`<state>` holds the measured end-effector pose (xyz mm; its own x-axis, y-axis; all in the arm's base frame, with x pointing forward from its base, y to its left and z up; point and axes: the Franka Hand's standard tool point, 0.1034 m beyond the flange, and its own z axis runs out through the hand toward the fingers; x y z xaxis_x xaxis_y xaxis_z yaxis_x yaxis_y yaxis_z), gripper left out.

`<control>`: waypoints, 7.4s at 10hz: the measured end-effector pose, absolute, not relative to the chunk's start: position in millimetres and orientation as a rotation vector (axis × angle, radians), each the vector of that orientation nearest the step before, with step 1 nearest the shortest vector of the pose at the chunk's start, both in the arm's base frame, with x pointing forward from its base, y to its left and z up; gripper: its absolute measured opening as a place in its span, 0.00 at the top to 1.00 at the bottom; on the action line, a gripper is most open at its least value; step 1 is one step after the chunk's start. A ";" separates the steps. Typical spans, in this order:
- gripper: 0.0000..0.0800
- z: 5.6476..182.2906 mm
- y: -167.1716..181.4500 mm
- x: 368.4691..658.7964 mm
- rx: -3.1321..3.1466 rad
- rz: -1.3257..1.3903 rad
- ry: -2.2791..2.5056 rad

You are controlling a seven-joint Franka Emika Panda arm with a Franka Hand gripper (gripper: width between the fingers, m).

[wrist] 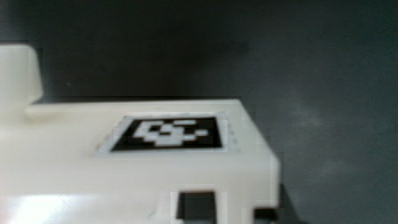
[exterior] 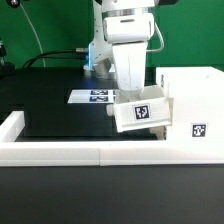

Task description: Assemble drawer

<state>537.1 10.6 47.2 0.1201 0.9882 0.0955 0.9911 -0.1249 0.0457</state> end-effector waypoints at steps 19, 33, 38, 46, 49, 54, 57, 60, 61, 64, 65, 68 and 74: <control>0.94 48.3 8.8 539.7 -2.290 -0.113 -2.161; 0.94 49.0 14.2 539.4 -2.281 -0.053 -2.136; 0.94 49.0 13.9 539.4 -2.288 -0.055 -2.130; 0.94 49.4 10.2 540.5 -2.291 -0.011 -2.134; 0.62 50.5 10.2 541.1 -2.292 -0.013 -2.135; 0.21 76.1 9.3 549.7 -2.305 -0.021 -2.160; 0.19 97.7 -10.7 555.4 -2.321 -0.029 -2.184; 0.19 103.1 -42.8 556.3 -2.281 -0.039 -2.231; 0.19 100.1 -46.7 555.2 -2.266 -0.042 -2.237; 0.19 78.9 -70.5 549.8 -2.183 -0.135 -2.184; 0.19 70.9 -75.0 547.7 -2.171 -0.161 -2.158; 0.19 57.8 -71.6 543.4 -2.157 -0.209 -2.081; 0.19 56.6 -34.3 549.5 -2.270 -0.191 -1.933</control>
Offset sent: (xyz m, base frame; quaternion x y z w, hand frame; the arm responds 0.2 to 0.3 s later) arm 0.0075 0.0029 0.0012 0.0168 -0.0437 -0.0598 0.9971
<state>549.5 -34.3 56.6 0.1595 0.9676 0.1958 0.9872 -0.1558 -0.0342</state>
